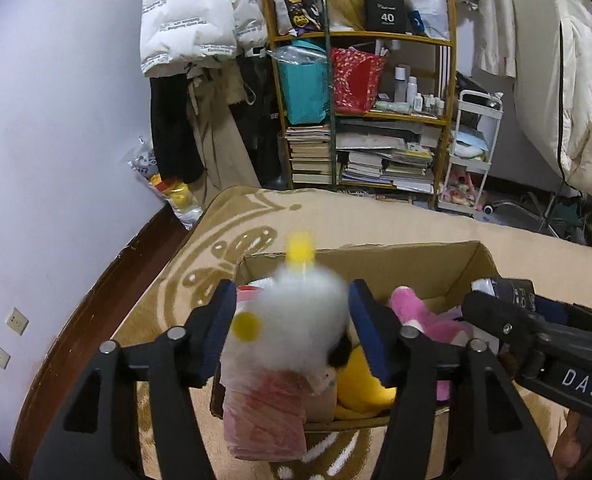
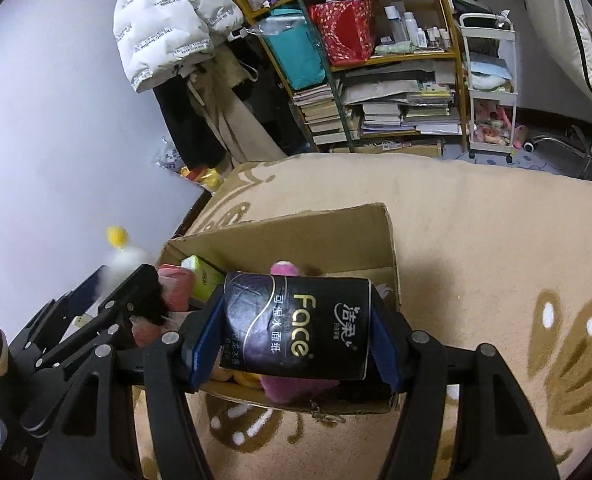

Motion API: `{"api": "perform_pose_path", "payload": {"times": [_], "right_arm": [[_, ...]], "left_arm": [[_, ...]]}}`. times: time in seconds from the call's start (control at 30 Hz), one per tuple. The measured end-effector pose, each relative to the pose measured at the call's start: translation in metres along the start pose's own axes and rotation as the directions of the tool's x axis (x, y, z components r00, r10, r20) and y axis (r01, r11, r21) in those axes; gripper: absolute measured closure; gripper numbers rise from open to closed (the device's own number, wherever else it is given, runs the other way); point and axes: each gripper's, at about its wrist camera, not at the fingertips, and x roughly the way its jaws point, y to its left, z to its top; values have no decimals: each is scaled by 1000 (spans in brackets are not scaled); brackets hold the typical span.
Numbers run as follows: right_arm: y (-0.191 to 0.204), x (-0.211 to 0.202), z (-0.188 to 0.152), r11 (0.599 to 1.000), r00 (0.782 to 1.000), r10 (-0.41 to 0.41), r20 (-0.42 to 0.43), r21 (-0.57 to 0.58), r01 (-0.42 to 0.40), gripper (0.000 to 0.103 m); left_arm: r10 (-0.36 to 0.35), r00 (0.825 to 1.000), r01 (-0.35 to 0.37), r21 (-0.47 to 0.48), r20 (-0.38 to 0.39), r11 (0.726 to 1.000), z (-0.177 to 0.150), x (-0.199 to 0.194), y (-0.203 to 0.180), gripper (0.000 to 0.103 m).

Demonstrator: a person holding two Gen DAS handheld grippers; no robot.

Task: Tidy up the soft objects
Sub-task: 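Lift both items over the box and open both tools to drop them inside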

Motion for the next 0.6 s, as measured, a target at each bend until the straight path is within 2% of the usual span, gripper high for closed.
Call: {"api": "perform_pose_path", "payload": {"times": [0.07, 0.17, 0.23, 0.3, 0.47, 0.6], "right_arm": [[1, 2, -2, 999, 999, -33, -5, -11, 33, 34], [2, 5, -3, 999, 999, -48, -18, -25, 47, 34], [2, 5, -4, 999, 999, -49, -23, -24, 49, 33], [1, 4, -3, 999, 999, -50, -19, -24, 49, 25], [7, -6, -3, 997, 998, -60, 12, -56, 60, 1], [14, -20, -4, 992, 996, -81, 48, -90, 85, 0]], "left_arm": [[8, 1000, -8, -1, -6, 1000, -1, 2, 1, 43], [-5, 1000, 5, -6, 2, 1000, -2, 0, 5, 25], [4, 1000, -3, -9, 20, 1000, -3, -5, 8, 19], [21, 1000, -20, -11, 24, 1000, -2, -8, 11, 13], [39, 999, -38, -44, 19, 998, -4, -18, 25, 10], [49, 999, -47, -55, 23, 997, -7, -30, 33, 3]]}}
